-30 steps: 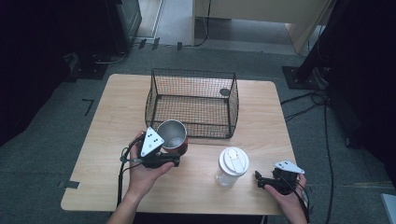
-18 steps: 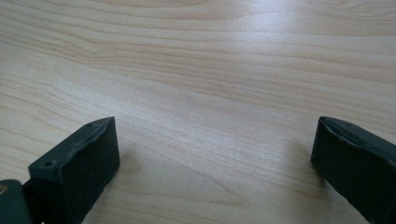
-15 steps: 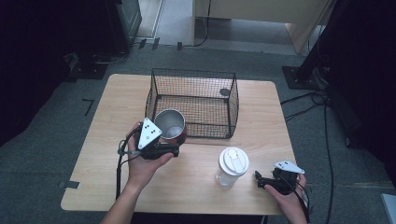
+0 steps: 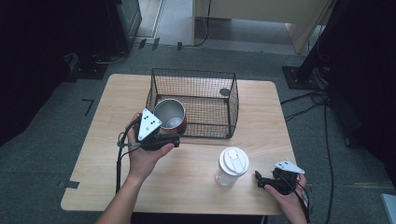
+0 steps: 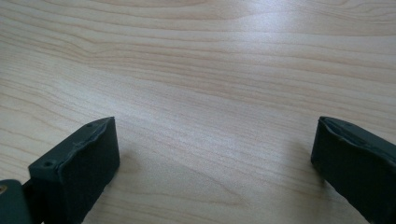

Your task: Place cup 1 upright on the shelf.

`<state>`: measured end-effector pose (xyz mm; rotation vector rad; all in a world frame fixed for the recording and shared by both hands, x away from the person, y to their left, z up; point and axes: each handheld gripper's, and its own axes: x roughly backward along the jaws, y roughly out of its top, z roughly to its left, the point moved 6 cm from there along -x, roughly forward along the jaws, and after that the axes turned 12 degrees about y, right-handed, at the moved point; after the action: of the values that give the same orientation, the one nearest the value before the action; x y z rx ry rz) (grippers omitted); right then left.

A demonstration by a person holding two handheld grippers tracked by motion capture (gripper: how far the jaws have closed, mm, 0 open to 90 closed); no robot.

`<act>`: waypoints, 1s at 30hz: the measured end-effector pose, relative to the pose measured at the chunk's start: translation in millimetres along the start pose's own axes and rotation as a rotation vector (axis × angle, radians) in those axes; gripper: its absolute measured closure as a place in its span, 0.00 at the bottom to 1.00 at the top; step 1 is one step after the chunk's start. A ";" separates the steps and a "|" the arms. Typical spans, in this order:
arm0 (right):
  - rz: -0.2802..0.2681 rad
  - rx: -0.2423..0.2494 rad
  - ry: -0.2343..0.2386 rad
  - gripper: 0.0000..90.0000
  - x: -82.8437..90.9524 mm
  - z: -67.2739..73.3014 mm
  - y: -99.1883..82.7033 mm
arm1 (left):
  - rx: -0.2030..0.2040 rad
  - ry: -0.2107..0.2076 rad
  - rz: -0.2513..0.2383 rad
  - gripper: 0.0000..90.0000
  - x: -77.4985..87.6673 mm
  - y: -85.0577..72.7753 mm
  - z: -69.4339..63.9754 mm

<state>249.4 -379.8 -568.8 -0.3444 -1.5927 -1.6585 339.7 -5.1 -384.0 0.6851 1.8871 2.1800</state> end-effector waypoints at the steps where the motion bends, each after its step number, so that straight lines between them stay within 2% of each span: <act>1: 0.000 0.000 0.000 0.01 0.0 0.0 0.0 | 0.001 0.005 -0.004 0.08 -1.1 2.0 1.2; 19: 0.000 -0.001 0.000 0.01 0.0 0.0 0.0 | -0.013 0.057 -0.069 0.08 -29.2 33.8 6.0; 30: 0.002 0.004 0.005 0.01 0.2 -0.4 0.0 | 0.000 0.088 -0.070 0.08 -57.9 37.8 12.5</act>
<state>249.3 -380.2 -568.7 -0.3395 -1.5911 -1.6535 402.3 -25.3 -359.2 0.5228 1.9229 2.2001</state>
